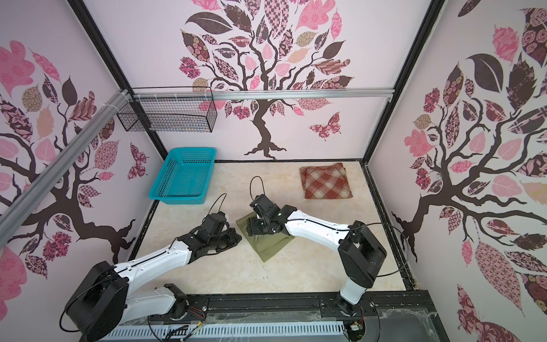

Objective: Fold and stack skirts
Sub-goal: Fold the skirt at the center of the table, then smooth out the skirt at the center of the table.

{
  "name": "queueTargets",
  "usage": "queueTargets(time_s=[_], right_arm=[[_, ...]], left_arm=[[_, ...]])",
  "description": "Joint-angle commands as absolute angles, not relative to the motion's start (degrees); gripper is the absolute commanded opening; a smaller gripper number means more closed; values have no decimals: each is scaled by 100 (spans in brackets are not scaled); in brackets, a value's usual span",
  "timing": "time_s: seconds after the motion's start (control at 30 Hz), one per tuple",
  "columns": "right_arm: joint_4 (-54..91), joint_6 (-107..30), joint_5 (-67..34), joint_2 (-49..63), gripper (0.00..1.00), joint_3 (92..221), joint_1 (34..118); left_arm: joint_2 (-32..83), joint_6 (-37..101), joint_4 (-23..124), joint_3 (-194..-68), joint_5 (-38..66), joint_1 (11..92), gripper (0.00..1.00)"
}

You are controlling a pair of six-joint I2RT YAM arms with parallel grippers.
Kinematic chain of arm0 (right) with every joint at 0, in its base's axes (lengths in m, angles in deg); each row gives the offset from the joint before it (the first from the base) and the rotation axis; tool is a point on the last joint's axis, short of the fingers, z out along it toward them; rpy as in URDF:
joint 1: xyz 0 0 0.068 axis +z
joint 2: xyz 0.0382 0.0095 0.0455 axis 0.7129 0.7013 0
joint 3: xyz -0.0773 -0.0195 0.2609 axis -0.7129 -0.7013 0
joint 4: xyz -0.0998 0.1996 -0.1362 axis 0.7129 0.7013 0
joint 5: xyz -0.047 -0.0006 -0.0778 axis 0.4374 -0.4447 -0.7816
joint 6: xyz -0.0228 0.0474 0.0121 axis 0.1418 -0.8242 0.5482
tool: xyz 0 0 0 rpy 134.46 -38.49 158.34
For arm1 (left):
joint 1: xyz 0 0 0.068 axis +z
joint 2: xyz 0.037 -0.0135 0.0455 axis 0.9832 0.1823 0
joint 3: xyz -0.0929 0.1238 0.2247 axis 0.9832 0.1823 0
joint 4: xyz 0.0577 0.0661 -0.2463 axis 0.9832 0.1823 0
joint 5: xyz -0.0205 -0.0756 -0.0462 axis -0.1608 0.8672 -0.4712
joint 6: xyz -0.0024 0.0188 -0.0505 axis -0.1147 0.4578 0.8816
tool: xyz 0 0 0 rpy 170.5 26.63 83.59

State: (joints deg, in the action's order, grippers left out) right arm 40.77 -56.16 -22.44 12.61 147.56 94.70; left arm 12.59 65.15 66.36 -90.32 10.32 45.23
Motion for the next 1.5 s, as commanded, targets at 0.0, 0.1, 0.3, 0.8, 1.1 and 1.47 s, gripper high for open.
queueTargets(time_s=[0.0, 0.1, 0.3, 0.8, 1.1, 1.47], right_arm=[[3820, -5725, -2056, 743, 69, 14288, 9145], [3449, -5762, -1810, 442, 67, 13732, 8705], [3260, -5446, -2219, 397, 55, 13349, 8367], [2863, -5226, -1454, 2065, 38, 14345, 8305], [2606, -5393, -1214, 2474, 39, 14665, 8622], [2851, -5187, -1589, 1918, 42, 14240, 8308]], left_arm=[[1270, 6301, 6692, -9447, 1023, 4555, 13], [1444, 6239, 6736, -9633, 1055, 4557, 12], [1620, 6200, 6727, -9766, 1055, 4557, 12], [1614, 6105, 6902, -9797, 1124, 4795, 13], [1479, 5930, 7084, -9940, 1116, 4872, 13], [2465, 6010, 6472, -10433, 1733, 4862, 17]])
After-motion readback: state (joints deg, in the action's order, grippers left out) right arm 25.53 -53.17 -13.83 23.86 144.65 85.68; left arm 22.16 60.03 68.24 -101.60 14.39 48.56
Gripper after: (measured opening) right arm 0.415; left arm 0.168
